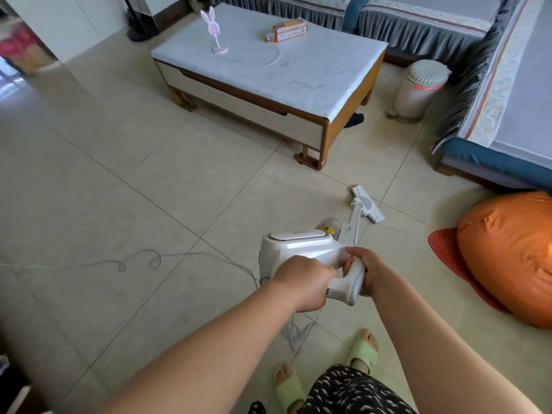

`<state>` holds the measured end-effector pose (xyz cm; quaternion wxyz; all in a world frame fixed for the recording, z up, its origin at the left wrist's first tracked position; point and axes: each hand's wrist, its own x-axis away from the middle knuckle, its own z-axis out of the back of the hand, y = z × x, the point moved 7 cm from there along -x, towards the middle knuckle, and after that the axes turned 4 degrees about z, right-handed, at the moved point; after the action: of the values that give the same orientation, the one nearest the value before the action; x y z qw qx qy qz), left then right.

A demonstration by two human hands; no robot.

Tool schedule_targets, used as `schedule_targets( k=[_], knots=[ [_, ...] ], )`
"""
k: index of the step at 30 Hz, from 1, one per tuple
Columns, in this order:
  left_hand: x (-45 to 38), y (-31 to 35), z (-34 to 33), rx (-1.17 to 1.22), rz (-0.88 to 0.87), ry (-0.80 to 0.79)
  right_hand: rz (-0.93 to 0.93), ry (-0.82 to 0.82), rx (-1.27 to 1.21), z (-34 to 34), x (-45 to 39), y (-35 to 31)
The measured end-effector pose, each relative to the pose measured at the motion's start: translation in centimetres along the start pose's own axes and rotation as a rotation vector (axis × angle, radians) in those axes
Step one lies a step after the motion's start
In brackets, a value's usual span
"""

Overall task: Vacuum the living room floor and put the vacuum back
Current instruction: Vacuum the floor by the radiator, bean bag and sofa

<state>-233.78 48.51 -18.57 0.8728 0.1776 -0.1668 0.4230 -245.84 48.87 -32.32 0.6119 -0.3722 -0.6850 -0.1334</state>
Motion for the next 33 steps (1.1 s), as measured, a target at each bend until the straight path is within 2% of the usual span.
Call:
schedule_targets(
  k=[7,14,21,33],
  knots=[
    [5.1,-4.6,-2.6,-0.010,0.013,0.009,-0.003,-0.006,0.002,-3.8,0.4,6.2],
    [6.6,-6.6,-3.9,0.024,0.031,0.017,0.005,-0.006,0.038,-5.0,-0.2,8.4],
    [2.9,-3.6,-2.1,0.021,-0.030,0.029,0.022,0.013,0.017,-2.0,-1.0,4.3],
    [-2.3,2.2,-1.2,0.050,-0.038,0.020,0.024,0.013,0.046,3.2,-1.8,-1.6]
  ],
)
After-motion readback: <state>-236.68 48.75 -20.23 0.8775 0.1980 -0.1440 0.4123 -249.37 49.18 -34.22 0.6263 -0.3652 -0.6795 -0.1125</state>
